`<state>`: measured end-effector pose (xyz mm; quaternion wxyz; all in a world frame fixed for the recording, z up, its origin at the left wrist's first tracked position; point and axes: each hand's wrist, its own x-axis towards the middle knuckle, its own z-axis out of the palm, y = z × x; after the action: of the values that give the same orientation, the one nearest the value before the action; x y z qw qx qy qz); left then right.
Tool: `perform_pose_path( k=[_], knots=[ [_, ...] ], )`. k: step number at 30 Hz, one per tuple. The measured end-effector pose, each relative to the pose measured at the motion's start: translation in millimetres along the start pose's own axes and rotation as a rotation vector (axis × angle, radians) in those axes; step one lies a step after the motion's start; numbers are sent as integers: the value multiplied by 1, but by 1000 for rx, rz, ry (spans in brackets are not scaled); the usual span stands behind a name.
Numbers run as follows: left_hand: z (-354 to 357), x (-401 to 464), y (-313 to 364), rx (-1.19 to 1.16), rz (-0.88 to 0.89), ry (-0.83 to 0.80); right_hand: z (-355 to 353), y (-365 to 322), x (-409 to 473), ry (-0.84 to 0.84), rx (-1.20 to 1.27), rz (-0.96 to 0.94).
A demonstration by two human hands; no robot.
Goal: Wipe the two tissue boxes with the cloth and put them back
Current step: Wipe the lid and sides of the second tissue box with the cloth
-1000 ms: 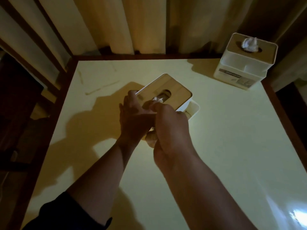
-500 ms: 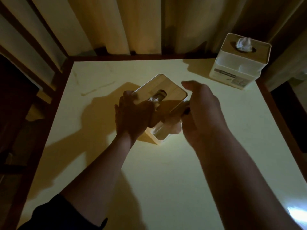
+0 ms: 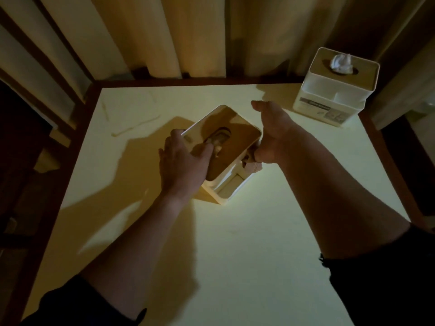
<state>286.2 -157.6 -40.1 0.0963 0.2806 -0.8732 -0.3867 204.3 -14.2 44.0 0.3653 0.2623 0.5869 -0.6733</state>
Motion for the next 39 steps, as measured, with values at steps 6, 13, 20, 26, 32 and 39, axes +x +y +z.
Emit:
perform_pose_path(
  k=[6,13,20,26,32,39],
  knots=[
    [-2,-1,0,-2,15,-4,1,-2,-9,-7,-119,-75],
    [-5,1,2,-2,-13,-40,-11,-4,2,-47,26,-166],
    [-4,1,0,15,13,-15,-2,-1,6,-7,-19,-47],
    [1,6,-11,86,54,1,-15,-15,-1,-151,-24,-206],
    [-3,2,-1,3,3,-9,0,3,-2,-19,-6,-62],
    [-1,3,-5,6,23,12,-6,-10,-7,-25,-42,-88]
  ],
)
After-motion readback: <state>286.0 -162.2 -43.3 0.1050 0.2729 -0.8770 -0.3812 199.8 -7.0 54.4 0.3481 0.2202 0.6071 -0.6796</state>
